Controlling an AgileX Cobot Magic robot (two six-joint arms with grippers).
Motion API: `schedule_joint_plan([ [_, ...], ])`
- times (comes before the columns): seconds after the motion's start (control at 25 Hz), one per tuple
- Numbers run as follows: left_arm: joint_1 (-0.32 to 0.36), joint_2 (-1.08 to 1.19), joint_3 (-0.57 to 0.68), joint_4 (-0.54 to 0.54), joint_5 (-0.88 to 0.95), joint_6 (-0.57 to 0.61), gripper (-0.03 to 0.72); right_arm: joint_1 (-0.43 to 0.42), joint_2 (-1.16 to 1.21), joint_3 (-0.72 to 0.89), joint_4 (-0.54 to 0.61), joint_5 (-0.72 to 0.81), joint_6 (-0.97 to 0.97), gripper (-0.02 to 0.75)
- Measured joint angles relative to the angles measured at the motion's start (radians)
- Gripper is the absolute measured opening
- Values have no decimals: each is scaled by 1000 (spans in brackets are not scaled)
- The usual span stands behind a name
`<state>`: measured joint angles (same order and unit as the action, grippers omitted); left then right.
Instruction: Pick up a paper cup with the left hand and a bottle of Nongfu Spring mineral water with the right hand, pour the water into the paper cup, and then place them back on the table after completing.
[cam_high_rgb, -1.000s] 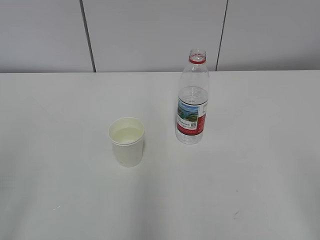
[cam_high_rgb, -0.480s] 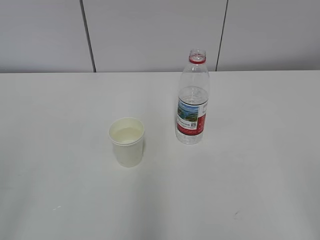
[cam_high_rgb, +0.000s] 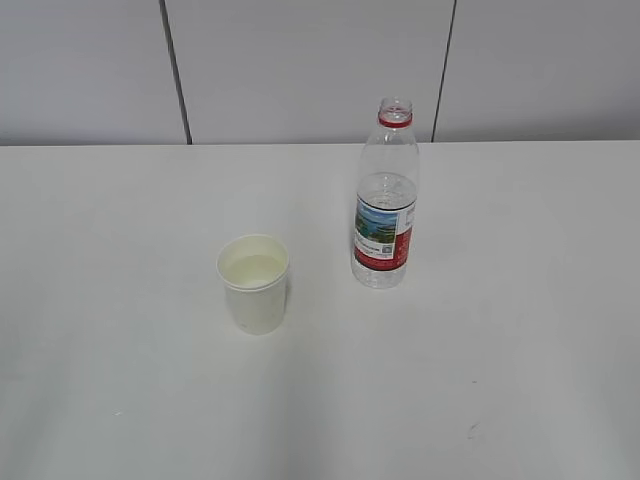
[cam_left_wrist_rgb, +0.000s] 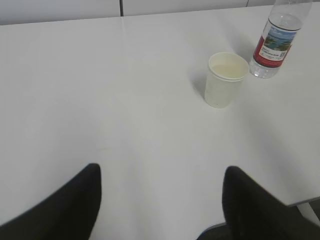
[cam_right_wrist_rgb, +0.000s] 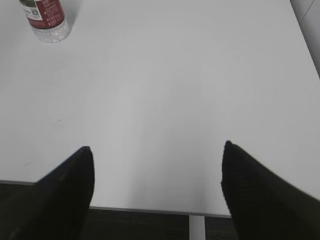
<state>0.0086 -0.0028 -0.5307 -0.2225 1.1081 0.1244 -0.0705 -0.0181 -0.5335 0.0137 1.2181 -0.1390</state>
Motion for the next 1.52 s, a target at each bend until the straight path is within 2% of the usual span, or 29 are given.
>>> schedule_joint_plan([
  [0.28,0,0,0,0,0,-11,469,0,0,32,-21,-55,44,587],
  [0.6,0,0,0,0,0,-12,469,2,0,34,-23,-60,46,587],
  [1.08,0,0,0,0,0,-12,467,56,0,34,-25,-62,48,587],
  [1.52,0,0,0,-1,0,-12,448,59,0,34,-30,-64,48,587],
])
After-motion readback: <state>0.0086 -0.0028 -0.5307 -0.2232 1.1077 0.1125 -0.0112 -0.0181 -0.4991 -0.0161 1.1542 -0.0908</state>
